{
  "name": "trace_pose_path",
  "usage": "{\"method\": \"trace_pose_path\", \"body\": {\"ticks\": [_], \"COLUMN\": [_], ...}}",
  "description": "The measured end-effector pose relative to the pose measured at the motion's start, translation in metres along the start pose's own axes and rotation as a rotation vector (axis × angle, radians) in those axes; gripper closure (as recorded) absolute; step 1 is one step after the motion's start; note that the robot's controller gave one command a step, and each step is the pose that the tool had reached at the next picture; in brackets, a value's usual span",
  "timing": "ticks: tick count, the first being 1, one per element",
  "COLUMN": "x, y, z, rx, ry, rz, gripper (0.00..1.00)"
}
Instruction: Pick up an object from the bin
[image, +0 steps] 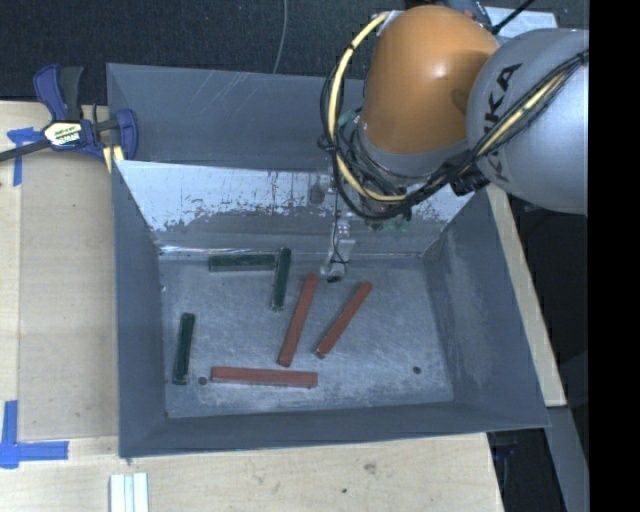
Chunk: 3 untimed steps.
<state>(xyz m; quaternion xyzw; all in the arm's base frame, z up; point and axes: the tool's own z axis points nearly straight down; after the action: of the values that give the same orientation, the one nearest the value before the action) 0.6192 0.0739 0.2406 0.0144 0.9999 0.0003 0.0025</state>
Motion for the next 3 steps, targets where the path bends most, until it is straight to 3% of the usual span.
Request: {"method": "trace_pose_path", "body": {"ticks": [1,2,3], "x": [0.034,0.026,0.026], "y": [-0.006,0.004,-0.02], "z": [0.048,0.116,0.162], "rx": [0.0,0.0,-0.001], "ry": [-0.004,-0.003,0.0], "rz": [-0.06,-0.221,-0.489], "gripper": [0.0,0.0,1.0]}}
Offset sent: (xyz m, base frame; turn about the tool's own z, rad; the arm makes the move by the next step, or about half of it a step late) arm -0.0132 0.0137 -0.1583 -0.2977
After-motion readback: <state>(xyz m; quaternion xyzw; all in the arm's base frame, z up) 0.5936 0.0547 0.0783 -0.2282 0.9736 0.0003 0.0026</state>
